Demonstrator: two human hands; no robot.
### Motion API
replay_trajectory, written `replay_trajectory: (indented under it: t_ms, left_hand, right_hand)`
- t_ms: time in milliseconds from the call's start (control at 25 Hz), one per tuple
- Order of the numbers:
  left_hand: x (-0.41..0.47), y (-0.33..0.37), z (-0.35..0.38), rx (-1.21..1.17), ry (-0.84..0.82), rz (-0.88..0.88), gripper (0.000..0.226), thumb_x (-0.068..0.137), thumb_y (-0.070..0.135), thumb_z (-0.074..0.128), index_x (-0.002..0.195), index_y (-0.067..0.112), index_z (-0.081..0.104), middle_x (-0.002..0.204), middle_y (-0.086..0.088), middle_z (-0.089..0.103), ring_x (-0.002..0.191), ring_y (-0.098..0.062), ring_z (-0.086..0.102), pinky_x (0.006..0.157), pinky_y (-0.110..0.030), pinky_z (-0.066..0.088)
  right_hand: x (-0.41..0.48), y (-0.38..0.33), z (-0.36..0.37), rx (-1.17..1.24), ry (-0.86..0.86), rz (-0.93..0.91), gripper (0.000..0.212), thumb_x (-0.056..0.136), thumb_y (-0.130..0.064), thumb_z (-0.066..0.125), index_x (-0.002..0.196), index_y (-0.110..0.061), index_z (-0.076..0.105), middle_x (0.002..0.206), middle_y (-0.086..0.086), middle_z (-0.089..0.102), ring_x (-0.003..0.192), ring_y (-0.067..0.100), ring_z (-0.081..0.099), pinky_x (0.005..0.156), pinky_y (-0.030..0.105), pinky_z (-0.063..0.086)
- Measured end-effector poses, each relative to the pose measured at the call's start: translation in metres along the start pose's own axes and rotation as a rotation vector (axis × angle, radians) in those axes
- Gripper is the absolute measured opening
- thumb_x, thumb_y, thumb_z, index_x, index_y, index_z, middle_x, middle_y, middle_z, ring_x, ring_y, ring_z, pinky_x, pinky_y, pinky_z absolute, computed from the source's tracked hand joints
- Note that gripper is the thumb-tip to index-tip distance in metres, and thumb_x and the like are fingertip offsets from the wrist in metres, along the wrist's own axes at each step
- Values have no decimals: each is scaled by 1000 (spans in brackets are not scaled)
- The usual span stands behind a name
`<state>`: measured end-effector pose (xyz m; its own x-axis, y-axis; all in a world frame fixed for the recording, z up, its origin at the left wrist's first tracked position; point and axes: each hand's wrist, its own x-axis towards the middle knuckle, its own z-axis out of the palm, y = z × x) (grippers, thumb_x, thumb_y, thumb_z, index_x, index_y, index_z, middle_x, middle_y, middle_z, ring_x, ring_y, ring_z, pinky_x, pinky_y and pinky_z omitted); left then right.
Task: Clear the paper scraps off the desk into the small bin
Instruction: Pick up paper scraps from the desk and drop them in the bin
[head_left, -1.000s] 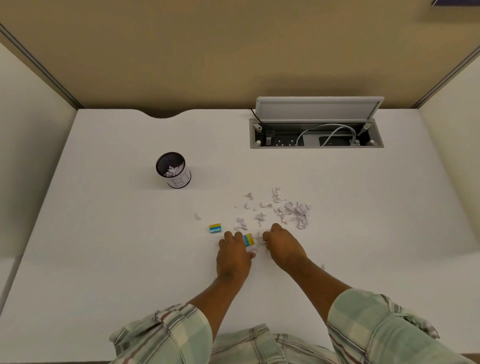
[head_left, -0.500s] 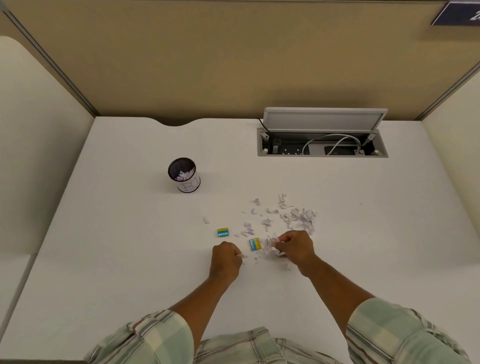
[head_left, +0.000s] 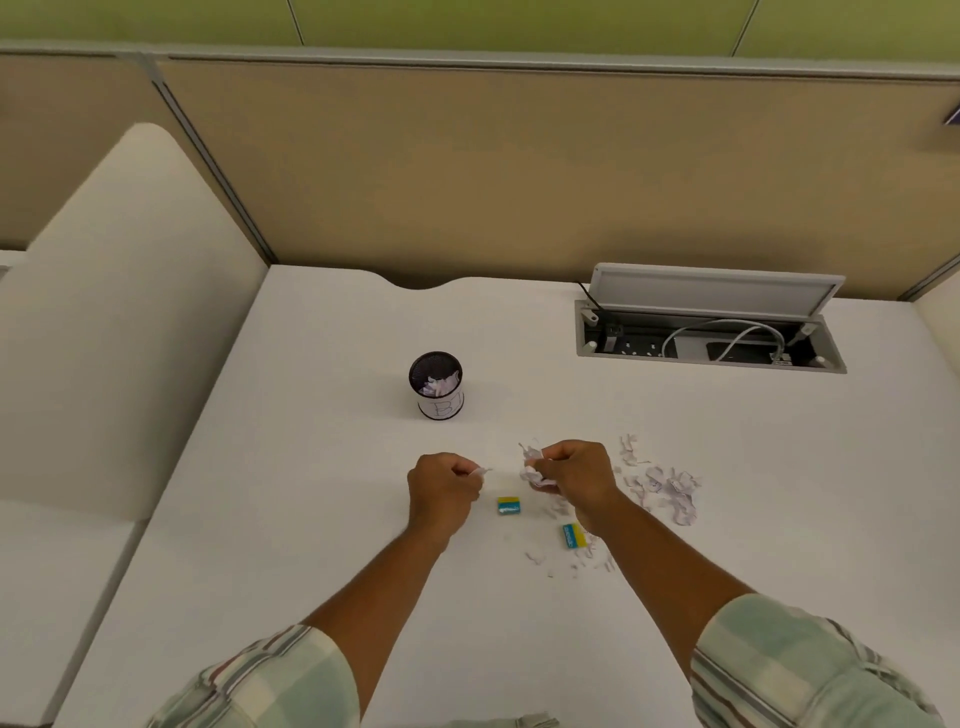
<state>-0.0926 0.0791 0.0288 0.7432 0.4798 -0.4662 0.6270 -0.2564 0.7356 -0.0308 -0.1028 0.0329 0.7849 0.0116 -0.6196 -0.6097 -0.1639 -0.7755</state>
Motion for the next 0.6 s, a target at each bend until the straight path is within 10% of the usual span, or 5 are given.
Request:
replay_trajectory:
  t_ms: [600]
  left_hand:
    - [100,35,-84,-213,184,-32,14,79,13,79,67,20,77,61,5,74,56,-11,74,55,-22,57]
  right_hand:
    - [88,-121,169,-832,35,-427,6,89,-14,72,87,-10,75,83,8,73,73,22,69,73,30,62]
